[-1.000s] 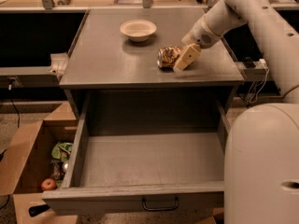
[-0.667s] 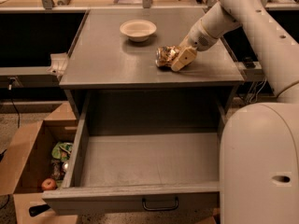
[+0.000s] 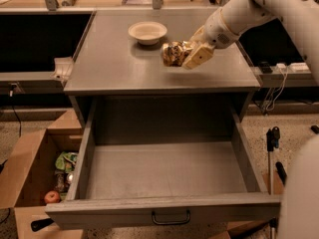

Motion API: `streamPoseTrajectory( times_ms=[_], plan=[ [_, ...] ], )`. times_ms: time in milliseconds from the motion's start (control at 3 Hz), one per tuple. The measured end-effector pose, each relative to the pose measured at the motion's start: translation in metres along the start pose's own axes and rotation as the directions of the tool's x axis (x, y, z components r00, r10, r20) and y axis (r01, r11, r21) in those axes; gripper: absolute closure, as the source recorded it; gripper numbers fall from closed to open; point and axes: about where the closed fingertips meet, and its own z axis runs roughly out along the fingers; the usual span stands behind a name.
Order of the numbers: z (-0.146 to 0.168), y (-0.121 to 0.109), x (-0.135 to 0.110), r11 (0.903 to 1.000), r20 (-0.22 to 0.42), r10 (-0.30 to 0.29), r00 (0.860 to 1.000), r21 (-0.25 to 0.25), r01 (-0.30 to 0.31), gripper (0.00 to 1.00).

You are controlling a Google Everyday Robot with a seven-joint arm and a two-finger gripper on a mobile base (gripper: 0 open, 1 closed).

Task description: Place orange can into top drawer

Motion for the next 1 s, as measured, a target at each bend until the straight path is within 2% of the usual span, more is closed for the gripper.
streamPoseTrajectory(
  times_ms=[333,667,1000],
  plan=[
    [-0.039,0.037,-0.021,0.9981,0.072,0.014,0.997,0.059,-0.018,1.00],
    [-0.025,0.056,-0.003,0.9989,0.049,0.036,0.998,0.029,-0.038,1.00],
    [-0.022,0.061,-0.004,0.9992,0.052,0.035,0.998,0.016,-0.036,1.00]
  ],
)
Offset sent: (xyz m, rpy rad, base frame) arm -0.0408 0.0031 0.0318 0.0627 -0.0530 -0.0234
